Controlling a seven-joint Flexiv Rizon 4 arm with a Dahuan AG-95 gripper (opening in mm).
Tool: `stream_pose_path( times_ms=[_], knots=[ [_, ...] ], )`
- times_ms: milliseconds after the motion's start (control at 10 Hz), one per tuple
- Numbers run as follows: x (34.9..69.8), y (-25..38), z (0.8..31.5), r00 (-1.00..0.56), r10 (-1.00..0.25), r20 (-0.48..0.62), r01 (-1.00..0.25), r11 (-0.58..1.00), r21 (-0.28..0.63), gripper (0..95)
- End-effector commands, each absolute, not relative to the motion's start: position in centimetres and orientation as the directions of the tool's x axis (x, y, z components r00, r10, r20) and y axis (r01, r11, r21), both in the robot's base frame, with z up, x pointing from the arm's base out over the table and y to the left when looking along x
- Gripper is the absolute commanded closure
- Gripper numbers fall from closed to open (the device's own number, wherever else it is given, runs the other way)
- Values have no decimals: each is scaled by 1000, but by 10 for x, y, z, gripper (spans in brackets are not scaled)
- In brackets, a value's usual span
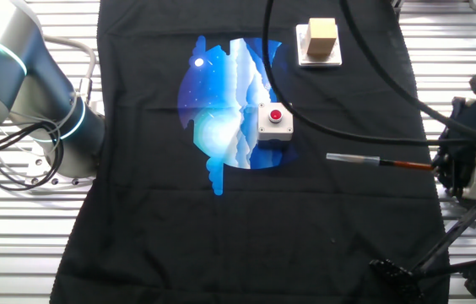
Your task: Place the brush on the pen rack
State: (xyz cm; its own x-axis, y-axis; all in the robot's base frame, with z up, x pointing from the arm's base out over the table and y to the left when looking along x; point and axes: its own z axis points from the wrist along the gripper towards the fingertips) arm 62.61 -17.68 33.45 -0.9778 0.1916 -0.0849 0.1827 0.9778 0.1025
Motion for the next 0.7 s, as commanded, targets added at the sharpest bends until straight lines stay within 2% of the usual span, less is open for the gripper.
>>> stream_pose_path(
  times_ms=[100,700],
  knots=[
    [626,-177,333,-977,196,-84,187,977,101,950],
    [622,-179,331,-973,212,-87,204,974,96,950]
  ],
)
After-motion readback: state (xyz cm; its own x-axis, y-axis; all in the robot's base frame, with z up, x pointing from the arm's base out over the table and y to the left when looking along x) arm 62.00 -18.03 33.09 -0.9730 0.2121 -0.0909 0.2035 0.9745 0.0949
